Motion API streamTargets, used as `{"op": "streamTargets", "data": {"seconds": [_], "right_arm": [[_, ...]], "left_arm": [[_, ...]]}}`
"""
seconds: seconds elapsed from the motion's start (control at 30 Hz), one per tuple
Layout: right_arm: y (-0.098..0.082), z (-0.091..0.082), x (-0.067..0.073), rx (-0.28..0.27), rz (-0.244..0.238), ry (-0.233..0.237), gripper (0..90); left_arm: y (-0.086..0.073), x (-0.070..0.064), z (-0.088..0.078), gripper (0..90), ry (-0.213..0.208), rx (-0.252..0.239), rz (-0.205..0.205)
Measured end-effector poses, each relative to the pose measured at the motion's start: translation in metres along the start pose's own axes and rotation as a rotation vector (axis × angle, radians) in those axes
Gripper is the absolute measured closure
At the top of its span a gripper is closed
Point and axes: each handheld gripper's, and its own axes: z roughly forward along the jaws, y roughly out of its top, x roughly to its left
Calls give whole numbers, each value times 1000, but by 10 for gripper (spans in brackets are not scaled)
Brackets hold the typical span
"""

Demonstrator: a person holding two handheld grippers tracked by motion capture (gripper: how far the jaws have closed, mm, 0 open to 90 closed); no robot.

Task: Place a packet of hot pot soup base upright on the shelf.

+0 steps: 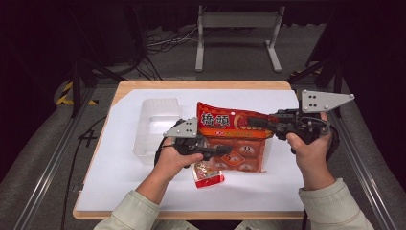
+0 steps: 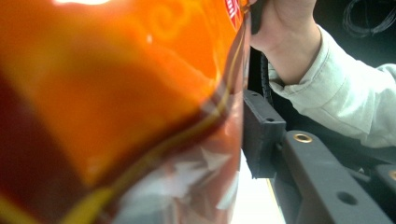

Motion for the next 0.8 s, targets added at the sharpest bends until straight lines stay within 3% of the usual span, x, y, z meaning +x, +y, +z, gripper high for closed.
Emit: {"op": "streamTargets", "data": {"seconds": [0.13,0.4,0.8], "right_arm": [[-1,0,0,6,-3,-9,900],[0,-2,0,-2,-8,-2,900],[1,-4,2,-2,-22,-38,871]], "left_arm": [[3,-4,2,710,20,34,9],[6,-9,0,715,14,37,-7],[9,-9,0,716,46,38,3]]}}
